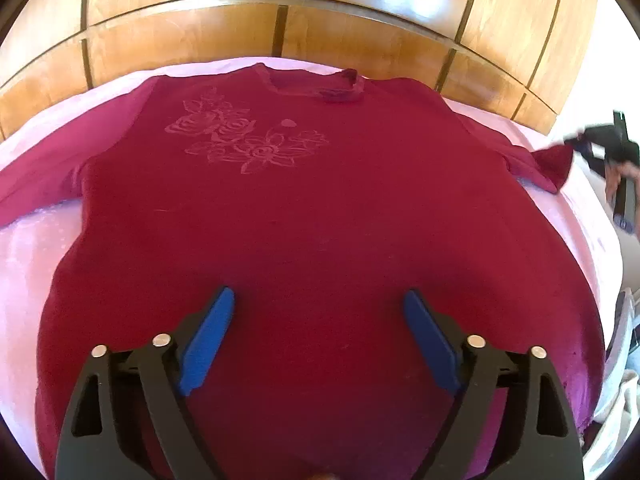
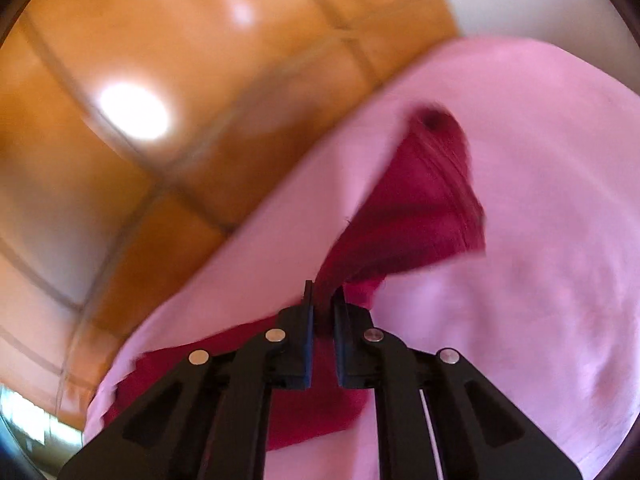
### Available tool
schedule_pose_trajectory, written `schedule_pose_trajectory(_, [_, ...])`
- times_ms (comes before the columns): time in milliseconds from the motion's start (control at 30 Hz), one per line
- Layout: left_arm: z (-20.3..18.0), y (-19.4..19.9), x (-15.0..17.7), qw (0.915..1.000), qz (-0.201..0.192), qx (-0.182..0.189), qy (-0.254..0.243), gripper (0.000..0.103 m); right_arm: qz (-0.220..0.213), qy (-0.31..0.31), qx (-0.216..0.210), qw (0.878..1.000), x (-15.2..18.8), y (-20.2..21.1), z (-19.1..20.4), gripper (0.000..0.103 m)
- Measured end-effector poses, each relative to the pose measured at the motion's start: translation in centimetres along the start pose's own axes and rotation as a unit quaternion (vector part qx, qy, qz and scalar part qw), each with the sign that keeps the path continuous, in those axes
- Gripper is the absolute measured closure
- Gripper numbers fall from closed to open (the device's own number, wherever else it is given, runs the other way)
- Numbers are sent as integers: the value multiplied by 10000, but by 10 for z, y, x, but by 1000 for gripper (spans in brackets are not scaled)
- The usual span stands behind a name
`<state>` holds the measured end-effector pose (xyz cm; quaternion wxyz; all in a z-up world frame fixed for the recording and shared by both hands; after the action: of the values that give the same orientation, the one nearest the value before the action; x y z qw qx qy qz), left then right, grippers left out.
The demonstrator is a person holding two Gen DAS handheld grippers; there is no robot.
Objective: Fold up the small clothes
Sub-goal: 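Grasp the sleeve with the right gripper and fold it across the sweater body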
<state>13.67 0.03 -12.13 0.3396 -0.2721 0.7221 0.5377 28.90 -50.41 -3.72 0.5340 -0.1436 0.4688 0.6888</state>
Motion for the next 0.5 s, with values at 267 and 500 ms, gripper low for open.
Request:
schedule_pose_trajectory(267, [-3, 0, 0, 10000, 44, 50, 10, 9, 721, 1017, -1506, 9807, 80, -16, 177, 96])
schedule_pose_trajectory(500, [-4, 1, -2, 9998, 146, 117, -11, 4, 1708, 1876, -2182, 9423, 199, -33, 283, 95])
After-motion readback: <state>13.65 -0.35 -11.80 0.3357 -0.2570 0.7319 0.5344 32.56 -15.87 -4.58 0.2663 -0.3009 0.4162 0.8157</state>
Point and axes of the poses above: each gripper's, at about its wrist camera, not at the fingertips, and y roughly against the way its jaws point, z to its left, x to its underside, the point moved 5 cm from there along -y, roughly the way its jaws point, and after that the axes turned 14 degrees about -z, right-handed, at the moved point
